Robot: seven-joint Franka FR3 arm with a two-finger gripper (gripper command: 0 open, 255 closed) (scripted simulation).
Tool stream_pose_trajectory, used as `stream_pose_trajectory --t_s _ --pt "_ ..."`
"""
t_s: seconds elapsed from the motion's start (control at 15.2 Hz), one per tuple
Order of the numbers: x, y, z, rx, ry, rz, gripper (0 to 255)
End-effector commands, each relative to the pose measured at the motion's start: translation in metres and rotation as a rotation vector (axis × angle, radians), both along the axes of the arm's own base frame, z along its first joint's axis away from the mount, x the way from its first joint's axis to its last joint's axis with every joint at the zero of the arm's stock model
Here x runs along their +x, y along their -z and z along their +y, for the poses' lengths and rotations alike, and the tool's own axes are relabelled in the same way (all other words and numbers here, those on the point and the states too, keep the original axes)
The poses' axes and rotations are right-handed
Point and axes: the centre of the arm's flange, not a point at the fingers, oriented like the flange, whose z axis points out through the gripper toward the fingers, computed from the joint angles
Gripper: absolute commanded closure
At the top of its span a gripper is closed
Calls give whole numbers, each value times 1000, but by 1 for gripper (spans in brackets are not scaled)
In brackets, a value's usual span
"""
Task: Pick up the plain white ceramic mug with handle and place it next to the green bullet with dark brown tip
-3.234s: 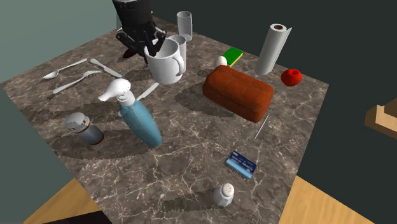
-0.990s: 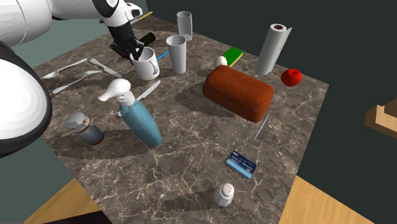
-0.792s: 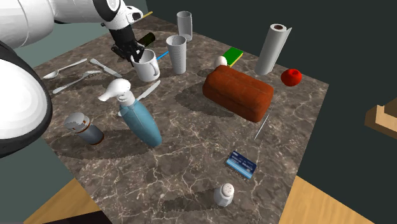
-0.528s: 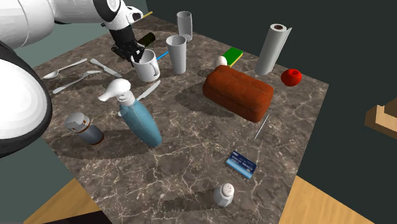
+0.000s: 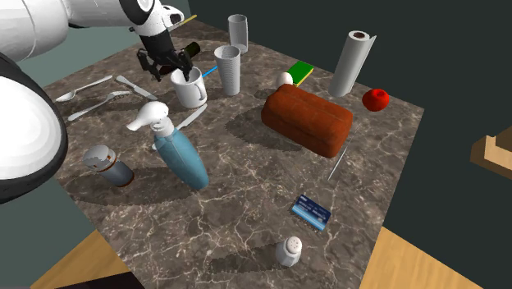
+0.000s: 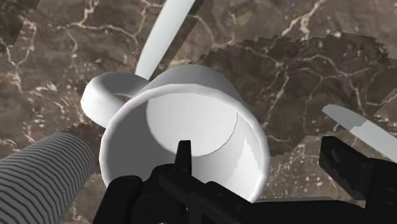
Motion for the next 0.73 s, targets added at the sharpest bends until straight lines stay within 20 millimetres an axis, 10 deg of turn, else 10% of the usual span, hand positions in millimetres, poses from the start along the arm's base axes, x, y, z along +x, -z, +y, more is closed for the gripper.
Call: stream_pose_trajectory --t_s 0.0,0.66 --pt "-2 -20 1 0 0 0 0" --pt "-2 -44 1 0 0 0 0"
